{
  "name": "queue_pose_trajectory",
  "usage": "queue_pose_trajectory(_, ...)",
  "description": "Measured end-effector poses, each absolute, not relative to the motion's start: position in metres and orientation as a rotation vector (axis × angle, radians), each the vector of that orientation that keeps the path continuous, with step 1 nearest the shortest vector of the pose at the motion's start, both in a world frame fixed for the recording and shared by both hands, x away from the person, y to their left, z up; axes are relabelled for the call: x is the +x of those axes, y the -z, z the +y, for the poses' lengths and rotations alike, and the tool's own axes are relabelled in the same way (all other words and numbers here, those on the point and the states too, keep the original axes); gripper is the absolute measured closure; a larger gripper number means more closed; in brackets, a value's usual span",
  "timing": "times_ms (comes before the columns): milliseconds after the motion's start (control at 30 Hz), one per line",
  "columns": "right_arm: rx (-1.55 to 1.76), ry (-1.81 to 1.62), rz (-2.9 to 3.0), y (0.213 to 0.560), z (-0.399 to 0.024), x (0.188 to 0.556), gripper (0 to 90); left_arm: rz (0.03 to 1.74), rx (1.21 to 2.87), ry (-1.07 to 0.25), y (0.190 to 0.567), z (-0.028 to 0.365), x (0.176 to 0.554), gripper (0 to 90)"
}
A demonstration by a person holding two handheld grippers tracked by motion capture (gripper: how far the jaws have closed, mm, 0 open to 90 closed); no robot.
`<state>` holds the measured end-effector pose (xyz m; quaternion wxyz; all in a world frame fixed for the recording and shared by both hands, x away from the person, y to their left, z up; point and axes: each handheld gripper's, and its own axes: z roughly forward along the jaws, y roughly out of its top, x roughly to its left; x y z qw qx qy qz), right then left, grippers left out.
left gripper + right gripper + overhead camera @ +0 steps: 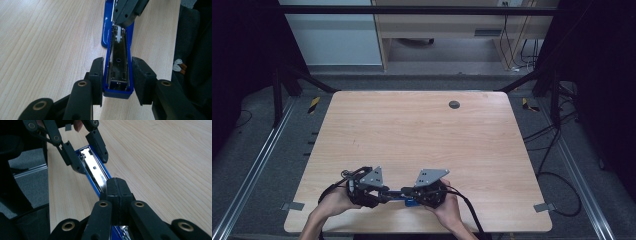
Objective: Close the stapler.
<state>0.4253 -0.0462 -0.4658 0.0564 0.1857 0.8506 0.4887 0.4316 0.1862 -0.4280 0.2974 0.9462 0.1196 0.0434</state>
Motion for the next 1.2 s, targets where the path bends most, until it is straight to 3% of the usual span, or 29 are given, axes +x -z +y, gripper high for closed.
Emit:
queue_pose_trajectory(767,0.550,-1.444,2.592,0.473,-0.036,0.424,90.0,0.339,2.465,-0.128,0.426,0.189,0.432,61.6)
queue_pose_trajectory(867,0.547,-1.434,2.593,0.474,-0.034,0.424,90.0,0.344,2.422,-0.134,0.419,0.192,0.431,57.5)
queue_pose_trajectory(1200,0.544,-1.418,2.599,0.475,-0.032,0.424,90.0,0.453,2.308,-0.252,0.404,0.209,0.432,56.9)
